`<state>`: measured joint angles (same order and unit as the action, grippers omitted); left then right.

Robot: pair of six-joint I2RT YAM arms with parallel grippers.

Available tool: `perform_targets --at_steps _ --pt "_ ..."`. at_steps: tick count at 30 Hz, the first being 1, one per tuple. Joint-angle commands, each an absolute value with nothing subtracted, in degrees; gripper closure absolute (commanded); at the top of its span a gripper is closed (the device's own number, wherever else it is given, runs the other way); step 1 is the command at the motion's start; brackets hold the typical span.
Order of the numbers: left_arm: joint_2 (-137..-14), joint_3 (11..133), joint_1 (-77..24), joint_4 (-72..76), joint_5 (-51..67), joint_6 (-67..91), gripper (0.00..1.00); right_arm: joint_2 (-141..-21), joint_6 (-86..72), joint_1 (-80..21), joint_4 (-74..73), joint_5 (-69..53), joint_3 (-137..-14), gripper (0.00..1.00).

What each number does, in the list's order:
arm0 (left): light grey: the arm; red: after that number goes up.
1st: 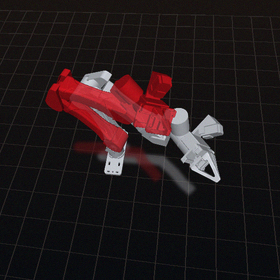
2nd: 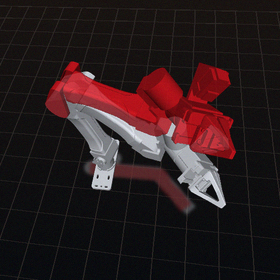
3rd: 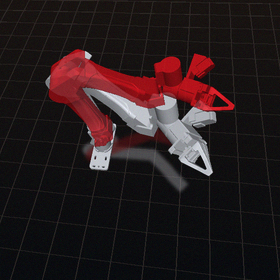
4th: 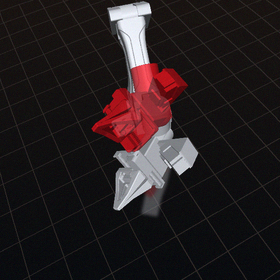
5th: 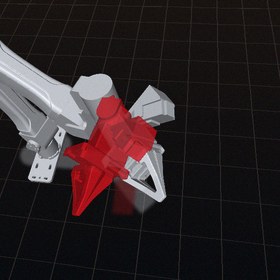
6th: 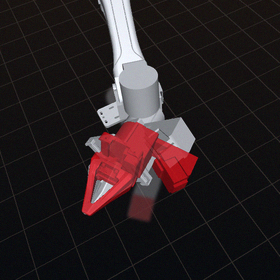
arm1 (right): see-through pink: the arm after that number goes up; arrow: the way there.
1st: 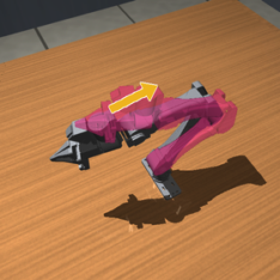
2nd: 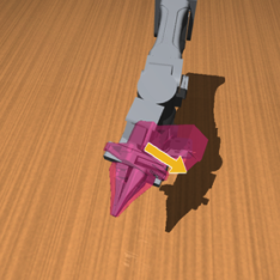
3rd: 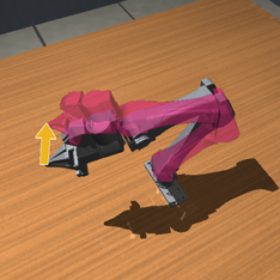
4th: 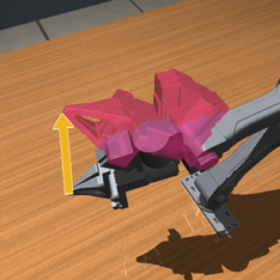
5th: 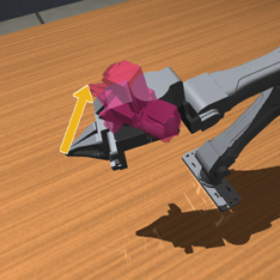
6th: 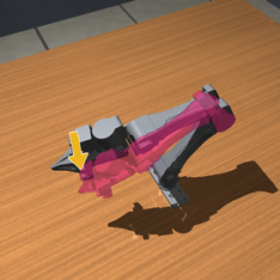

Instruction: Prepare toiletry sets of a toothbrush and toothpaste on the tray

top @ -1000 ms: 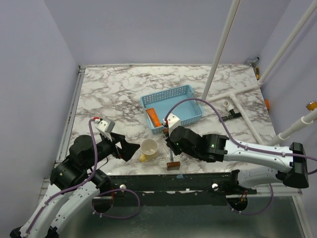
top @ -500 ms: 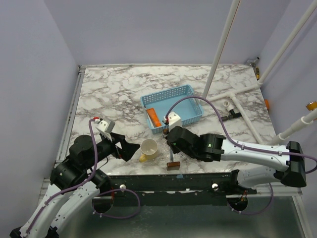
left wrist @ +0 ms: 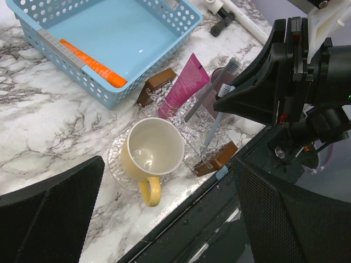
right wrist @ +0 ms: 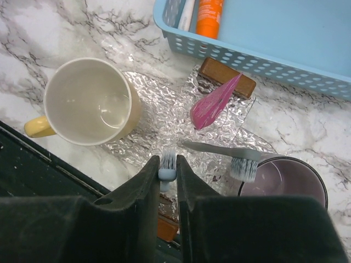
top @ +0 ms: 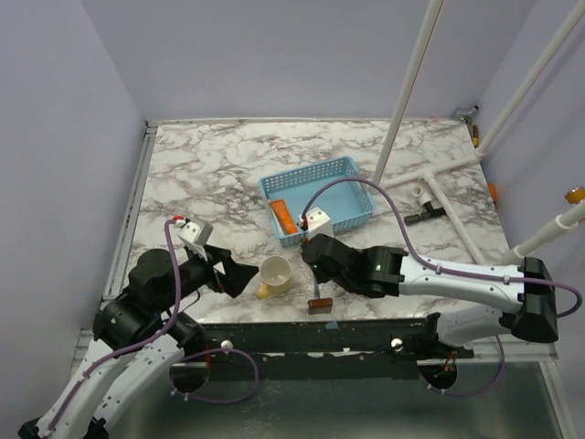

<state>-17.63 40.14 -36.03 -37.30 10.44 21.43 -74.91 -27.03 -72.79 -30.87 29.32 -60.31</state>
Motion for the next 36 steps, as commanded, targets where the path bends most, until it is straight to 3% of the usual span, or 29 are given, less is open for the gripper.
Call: perform_targets --at_steps 1,9,36 --pt "-17.5 39.5 -36.2 -36.4 10.2 21.5 0.01 -75.8 -28.4 -73.2 -33.1 31.5 -61.7 0.79" --pt "-17.7 39.5 -36.2 -36.3 10.2 21.4 0.01 -75.4 -28.7 -73.2 -33.0 32.4 -62.0 0.73" --pt "-18.3 39.4 -36.2 -36.1 10.5 21.3 0.01 -70.3 -29.5 -73.2 -39.3 29.2 -66.7 0.68"
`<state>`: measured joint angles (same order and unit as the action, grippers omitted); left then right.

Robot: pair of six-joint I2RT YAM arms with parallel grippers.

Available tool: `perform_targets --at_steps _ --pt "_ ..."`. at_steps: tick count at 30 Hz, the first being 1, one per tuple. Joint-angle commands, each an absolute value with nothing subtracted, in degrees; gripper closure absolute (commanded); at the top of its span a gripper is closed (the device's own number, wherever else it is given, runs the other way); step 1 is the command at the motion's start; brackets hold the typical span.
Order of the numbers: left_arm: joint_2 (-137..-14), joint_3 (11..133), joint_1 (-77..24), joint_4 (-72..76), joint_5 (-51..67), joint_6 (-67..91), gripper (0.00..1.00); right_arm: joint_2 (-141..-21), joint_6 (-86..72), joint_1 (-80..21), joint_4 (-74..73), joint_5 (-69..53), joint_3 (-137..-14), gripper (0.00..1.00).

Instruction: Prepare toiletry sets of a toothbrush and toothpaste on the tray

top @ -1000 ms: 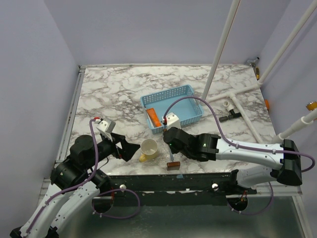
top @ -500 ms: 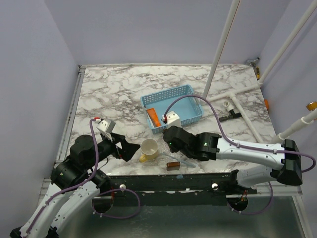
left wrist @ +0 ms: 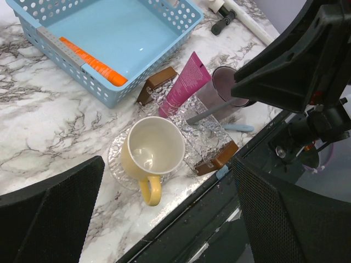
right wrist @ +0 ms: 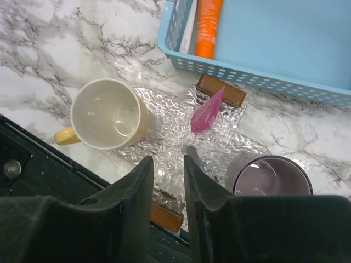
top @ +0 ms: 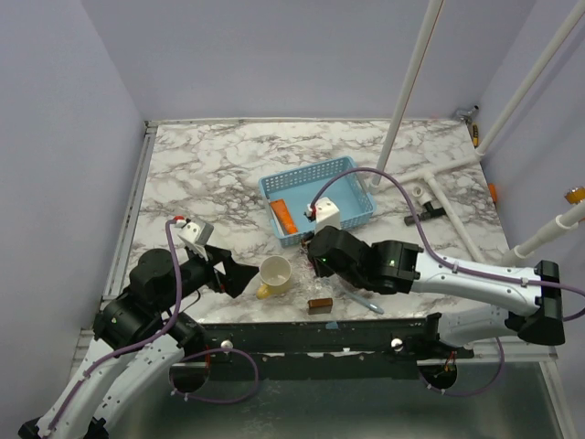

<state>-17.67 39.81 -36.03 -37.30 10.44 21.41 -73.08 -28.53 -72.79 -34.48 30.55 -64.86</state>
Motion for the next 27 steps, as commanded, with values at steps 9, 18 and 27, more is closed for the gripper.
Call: perform_targets --at_steps 9,18,27 --pt "-18.3 39.3 -36.2 -35.9 10.5 21.2 0.01 -59.7 -32.0 -73.2 -47.4 24.7 -63.9 0.61" --pt "-18.3 39.3 -36.2 -35.9 10.5 21.3 0.01 -57.0 -39.2 -73.2 -61.0 22.0 -63.8 0.54" --pt "-17.6 39.1 -36.2 -35.9 10.5 21.4 0.01 -56.3 -48.5 -73.2 -64.0 17.0 -55.1 0.52"
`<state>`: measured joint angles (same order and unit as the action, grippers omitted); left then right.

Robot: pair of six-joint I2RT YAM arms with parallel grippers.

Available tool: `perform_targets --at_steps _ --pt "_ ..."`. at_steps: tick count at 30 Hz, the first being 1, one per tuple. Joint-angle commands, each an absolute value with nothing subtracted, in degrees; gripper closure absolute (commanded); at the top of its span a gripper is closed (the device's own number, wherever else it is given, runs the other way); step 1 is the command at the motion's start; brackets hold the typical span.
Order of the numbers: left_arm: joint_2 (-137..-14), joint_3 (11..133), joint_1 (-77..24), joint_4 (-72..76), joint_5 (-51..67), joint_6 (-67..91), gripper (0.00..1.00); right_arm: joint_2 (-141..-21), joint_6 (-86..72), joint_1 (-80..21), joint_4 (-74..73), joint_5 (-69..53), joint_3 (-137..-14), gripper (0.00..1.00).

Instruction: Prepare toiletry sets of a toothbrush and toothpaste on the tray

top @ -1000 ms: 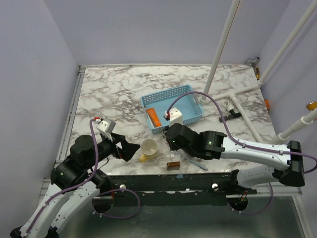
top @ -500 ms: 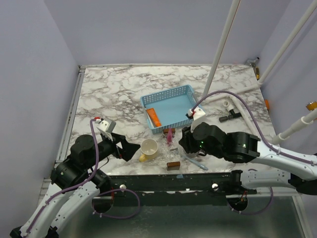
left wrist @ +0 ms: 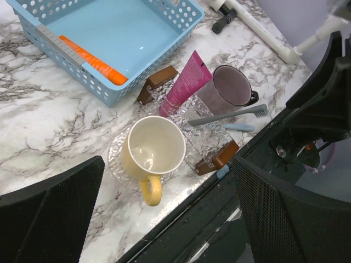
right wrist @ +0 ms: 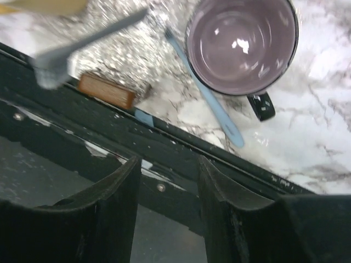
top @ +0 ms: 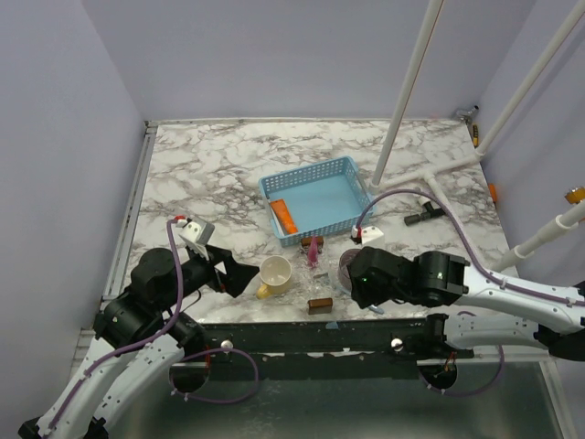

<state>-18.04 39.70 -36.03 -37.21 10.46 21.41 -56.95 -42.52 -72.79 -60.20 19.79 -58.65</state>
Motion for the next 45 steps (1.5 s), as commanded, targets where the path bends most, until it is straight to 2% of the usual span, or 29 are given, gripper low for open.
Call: perform_targets --at_steps 1,8,28,45 --pt "-17.3 39.1 -36.2 -35.9 10.5 21.4 0.01 -56.1 -49.1 -73.2 -63.8 17.0 -54.2 0.51" --pt "-16.7 39.0 -36.2 -35.9 10.7 21.4 0.01 -56.6 -51.0 -73.2 -57.7 18.2 -47.3 0.51" --pt "-15.6 38.8 -36.2 -35.7 10.9 21.1 0.01 -68.6 -55.8 -73.2 -38.3 30.3 -36.9 0.45" --pt "-16.4 38.8 -36.2 -35.5 11.4 21.0 0.01 -73.4 -54.0 -73.2 -34.2 31.5 -36.7 0.38"
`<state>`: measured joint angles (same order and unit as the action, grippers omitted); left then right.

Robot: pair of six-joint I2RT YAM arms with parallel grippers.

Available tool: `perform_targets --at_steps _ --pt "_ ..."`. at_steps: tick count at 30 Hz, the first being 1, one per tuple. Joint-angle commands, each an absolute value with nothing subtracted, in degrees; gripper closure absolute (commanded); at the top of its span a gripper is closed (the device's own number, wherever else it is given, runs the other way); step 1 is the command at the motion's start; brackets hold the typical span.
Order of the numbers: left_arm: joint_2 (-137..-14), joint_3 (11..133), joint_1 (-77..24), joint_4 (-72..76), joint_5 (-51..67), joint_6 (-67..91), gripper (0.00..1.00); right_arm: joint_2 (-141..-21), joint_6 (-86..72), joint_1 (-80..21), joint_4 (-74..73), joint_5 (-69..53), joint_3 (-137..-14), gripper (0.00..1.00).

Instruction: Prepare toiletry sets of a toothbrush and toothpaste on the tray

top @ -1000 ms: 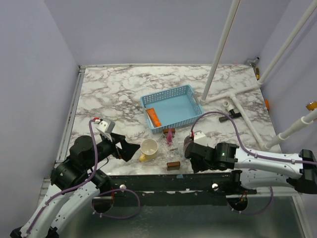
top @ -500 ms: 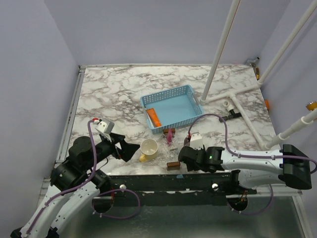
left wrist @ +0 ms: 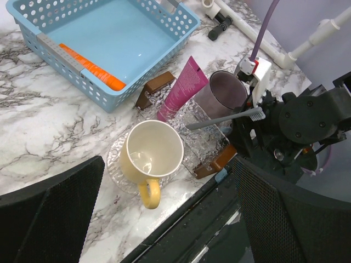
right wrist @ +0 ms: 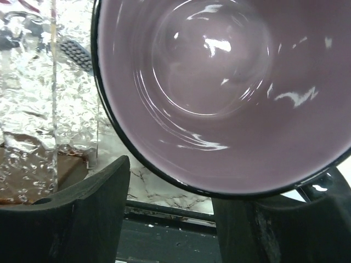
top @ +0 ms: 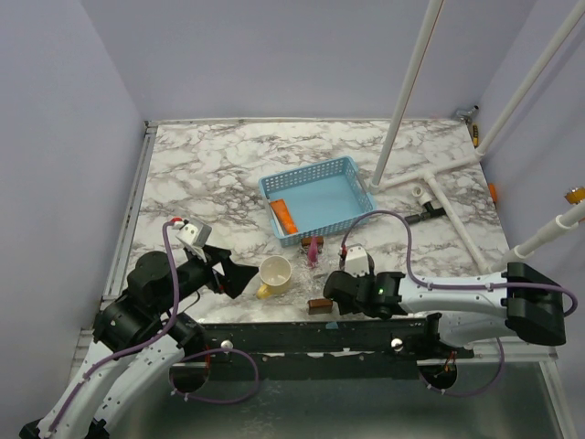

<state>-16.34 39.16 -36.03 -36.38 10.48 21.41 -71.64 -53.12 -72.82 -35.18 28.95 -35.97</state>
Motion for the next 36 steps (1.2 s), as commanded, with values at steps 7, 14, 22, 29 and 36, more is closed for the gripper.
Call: perform_targets --at_steps 7,14,22,29,36 --pt "-16.4 38.8 -36.2 -35.5 11.4 20.9 0.01 -75.0 -54.5 -73.2 -31.5 29.8 -36.0 0.37" --pt "-16.2 38.8 -36.2 -35.5 11.3 20.8 0.01 -75.1 -54.8 -73.2 -32.2 27.9 -36.2 0.45" --pt "-16.1 38.8 -36.2 -35.4 11.3 20.8 0.01 -72.8 -54.7 -73.2 -32.3 26.2 -35.6 0.52" --pt "-16.0 38.7 -36.2 -35.4 11.3 20.8 0.01 -75.0 -55.0 -73.3 -32.9 24.3 -35.7 0.59" --pt "-15.9 38.7 -36.2 -35.4 11.3 20.8 0.01 -75.0 -54.7 -73.4 -32.3 23.7 -35.4 0.62"
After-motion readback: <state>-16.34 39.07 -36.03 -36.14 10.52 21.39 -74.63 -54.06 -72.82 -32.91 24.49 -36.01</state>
